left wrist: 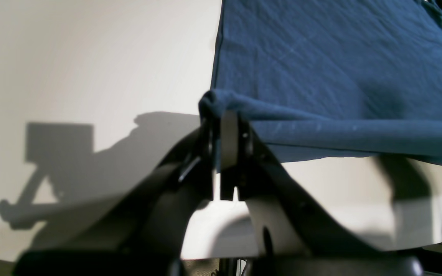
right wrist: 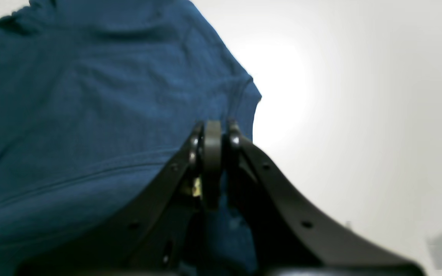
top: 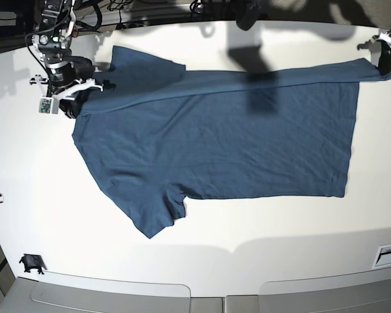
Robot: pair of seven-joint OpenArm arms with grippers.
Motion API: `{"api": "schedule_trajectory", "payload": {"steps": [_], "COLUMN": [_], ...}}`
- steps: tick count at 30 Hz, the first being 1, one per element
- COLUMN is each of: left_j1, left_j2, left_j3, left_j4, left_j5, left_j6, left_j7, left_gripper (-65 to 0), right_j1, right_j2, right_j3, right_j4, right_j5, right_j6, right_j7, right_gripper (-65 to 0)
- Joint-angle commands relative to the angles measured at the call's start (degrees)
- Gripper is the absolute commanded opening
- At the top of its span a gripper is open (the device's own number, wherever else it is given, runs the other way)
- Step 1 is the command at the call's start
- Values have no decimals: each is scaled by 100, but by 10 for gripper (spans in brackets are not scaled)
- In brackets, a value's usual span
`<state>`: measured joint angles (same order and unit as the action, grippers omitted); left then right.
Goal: Fold the T-shirt properly
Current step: 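Lower the shirt onto the table and open both grippers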
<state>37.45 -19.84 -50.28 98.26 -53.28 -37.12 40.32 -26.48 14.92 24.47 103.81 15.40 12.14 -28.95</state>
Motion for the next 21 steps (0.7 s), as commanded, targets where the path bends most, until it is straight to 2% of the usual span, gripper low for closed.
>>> {"api": "schedule_trajectory", "payload": {"steps": [1,5,6,7,9,10,12,18,21], "left_j1": [33,28,31,31,31,28,31,31,31], "left_j2": [-101,-101,-101,-101,-101,-101,-101,-105,-190], "left_j3": [-55,-55,-55,-55,-55,-55,-55,-57,-109], "left_j4": [83,83,83,83,83,83,83,83,83], "left_j5": [-98,-98,-96,-96,-96,-96,-96,-92,-72], "left_j6": [2,2,2,2,2,2,2,2,2], "left_j7": [-188,-341,-404,-446,-483,-485,-487,-557,-612], "left_gripper": [-650,-650,-610,-567,-501,-484,-482,-482,-482], "right_j1": [26,26,26,26,26,28,28,61,61], "right_j2": [79,79,79,79,79,79,79,81,83], "right_j3": [46,46,46,46,46,46,46,48,83], "right_j4": [79,79,79,79,79,79,79,79,87], "right_j5": [17,-2,-2,-2,-2,-2,-4,-4,-13], "right_j6": [-57,-57,-57,-57,-57,-57,-59,-59,-59], "right_j7": [120,87,98,114,160,177,243,295,-70], "right_gripper": [-650,-650,-650,-618,-495,-448,-399,-397,-397]}}
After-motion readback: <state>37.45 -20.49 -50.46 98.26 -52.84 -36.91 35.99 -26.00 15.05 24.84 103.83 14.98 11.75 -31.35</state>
